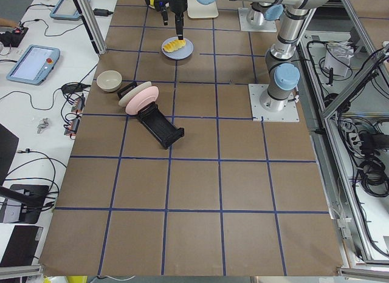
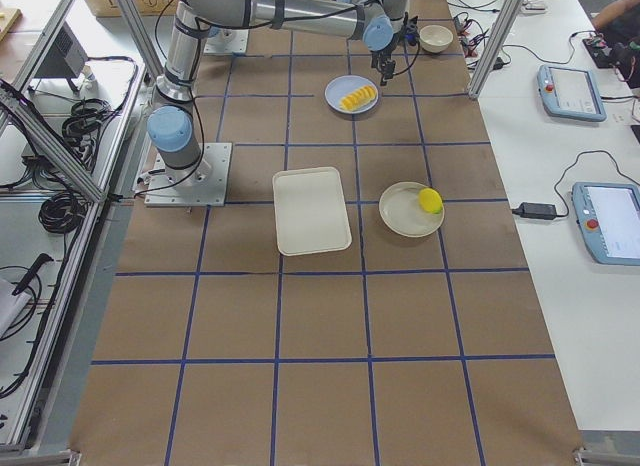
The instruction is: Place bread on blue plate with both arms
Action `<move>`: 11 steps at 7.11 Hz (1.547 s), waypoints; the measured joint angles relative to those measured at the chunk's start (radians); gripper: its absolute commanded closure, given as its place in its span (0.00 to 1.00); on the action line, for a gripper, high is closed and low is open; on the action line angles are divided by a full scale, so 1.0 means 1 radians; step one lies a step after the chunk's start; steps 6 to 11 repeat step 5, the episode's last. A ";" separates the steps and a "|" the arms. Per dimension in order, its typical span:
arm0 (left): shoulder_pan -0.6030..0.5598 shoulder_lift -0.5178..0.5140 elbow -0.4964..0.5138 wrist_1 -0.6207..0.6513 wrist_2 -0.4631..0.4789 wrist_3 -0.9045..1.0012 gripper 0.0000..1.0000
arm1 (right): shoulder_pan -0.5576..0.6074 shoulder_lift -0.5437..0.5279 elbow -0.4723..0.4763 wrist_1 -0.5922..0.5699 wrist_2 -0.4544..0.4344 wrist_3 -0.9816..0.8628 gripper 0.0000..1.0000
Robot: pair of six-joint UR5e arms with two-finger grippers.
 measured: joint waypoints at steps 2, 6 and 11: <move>0.006 0.008 -0.018 0.018 0.002 0.006 0.00 | -0.094 -0.213 0.145 0.011 -0.051 -0.017 0.00; 0.010 0.010 -0.021 0.021 0.005 0.011 0.00 | -0.164 -0.475 0.359 0.010 -0.058 -0.048 0.00; 0.010 0.010 -0.021 0.021 0.005 0.011 0.00 | -0.164 -0.475 0.359 0.010 -0.058 -0.048 0.00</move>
